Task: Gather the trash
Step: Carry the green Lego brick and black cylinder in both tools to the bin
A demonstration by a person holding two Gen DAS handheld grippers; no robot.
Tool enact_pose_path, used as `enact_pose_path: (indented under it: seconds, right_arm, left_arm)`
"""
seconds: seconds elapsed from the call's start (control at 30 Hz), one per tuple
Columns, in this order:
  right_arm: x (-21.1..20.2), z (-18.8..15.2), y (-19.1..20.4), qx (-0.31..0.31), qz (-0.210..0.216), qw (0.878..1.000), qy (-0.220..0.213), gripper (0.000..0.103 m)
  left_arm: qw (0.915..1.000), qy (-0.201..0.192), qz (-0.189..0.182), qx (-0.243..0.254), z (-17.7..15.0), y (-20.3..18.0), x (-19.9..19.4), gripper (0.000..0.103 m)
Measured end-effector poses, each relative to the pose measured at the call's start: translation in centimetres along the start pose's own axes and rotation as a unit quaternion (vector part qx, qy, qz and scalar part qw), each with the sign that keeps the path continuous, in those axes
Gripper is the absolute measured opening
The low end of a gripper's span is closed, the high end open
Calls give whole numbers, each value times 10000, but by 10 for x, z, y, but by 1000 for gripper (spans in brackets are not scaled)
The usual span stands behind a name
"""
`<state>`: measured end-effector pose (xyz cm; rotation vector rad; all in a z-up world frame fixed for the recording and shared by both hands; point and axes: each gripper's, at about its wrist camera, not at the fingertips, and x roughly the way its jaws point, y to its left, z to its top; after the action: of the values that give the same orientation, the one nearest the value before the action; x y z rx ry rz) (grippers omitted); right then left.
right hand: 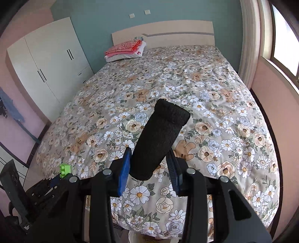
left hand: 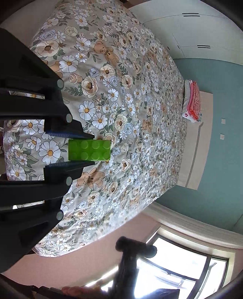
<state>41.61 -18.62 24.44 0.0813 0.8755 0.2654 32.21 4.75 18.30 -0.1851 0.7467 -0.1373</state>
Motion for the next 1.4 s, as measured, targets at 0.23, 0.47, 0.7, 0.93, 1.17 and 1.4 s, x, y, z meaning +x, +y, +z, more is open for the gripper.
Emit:
enact_pose_path:
  seconds: [0.23,0.47,0.7,0.93,1.17,1.4]
  right_arm:
    - [-48,-39,-3,-376,-294,9988,-108,39]
    - [-78,-83,-11,-623,-499,9967,-137,39]
    - [-106,-119,-7,-858,-459,9949,-279,39]
    - [-118,-153,0,-1111,-470,9923,-274,39]
    - [-130,-184,1,-1244,-510,9904,-312,39]
    - [-134,-211,-3,-1322,-602,9891,-249,39]
  left_arm:
    - [9997,-205,18,129,-11,-2,-40,24]
    - [9981,-329,77,507,-25,-17,-70,24]
    - [9955,-525,-68,786,-36,-35,-105,24]
    - [9905,-750,55,1152,-60,-51,-126,24]
    - [9863,-710,96,1484,-88,-60,-122,24]
    - [9842,-530,-32,1689,-112,-60,-107,24]
